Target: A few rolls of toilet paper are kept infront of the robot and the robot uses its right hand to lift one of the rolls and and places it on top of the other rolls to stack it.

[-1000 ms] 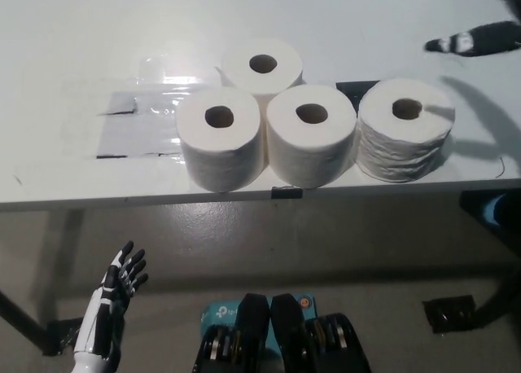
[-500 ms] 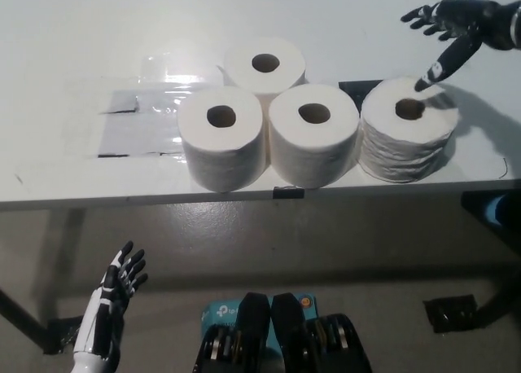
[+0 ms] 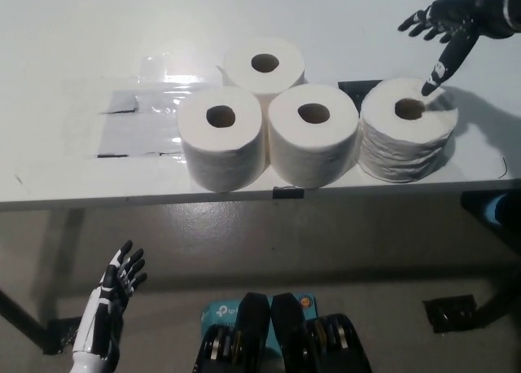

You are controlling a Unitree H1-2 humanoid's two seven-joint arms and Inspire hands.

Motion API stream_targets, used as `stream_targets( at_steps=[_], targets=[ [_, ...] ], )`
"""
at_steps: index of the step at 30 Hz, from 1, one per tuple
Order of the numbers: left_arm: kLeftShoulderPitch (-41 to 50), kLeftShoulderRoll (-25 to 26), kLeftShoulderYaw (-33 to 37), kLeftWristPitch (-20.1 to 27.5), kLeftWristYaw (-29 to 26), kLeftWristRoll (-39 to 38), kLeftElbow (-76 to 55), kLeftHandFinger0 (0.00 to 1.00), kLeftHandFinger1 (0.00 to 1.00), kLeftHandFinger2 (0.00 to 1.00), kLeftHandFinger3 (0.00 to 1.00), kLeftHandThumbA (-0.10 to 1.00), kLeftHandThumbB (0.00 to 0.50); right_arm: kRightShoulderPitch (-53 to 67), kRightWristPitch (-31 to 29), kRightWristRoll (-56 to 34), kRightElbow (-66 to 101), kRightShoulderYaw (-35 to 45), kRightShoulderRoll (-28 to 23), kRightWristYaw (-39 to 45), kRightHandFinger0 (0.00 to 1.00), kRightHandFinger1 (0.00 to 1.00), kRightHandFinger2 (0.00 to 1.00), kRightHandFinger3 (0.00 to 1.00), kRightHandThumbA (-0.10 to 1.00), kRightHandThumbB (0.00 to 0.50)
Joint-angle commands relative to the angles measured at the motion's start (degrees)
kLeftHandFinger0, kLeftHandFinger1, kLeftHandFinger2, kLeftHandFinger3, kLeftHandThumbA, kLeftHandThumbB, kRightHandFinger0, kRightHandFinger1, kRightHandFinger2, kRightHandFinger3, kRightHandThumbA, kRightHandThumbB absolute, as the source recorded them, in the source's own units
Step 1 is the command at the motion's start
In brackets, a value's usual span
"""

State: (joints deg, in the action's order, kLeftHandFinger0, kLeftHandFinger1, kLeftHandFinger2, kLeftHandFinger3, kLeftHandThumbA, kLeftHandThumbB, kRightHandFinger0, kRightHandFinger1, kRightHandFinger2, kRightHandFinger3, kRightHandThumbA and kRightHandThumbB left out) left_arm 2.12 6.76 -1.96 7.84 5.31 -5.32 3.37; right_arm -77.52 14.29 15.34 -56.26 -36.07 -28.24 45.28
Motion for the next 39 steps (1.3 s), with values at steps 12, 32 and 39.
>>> stream_targets(
  at_steps=[12,32,39],
  targets=[
    [0.14,0.53,-0.04,1.7,1.06,-0.75,-1.85,1.0,1.0,1.0,1.0,1.0,0.122,-2.12,-2.02,4.91,-6.98,1.97,3.92,-3.54,1.0,1.0,1.0,1.0,1.0,0.371],
    [0.4,0.54,0.09,1.81,1.48,-1.27,-1.95,1.0,1.0,1.0,1.0,0.99,0.131,-4.67,-4.95,6.01,-13.29,5.13,5.99,-5.45,1.0,1.0,1.0,1.0,1.0,0.364],
    [0.39,0.35,-0.01,1.8,1.54,-1.0,-1.77,1.0,1.0,1.0,1.0,0.98,0.127,-7.5,-5.63,6.37,-14.1,5.46,4.92,-2.54,1.0,1.0,1.0,1.0,1.0,0.377]
  ],
)
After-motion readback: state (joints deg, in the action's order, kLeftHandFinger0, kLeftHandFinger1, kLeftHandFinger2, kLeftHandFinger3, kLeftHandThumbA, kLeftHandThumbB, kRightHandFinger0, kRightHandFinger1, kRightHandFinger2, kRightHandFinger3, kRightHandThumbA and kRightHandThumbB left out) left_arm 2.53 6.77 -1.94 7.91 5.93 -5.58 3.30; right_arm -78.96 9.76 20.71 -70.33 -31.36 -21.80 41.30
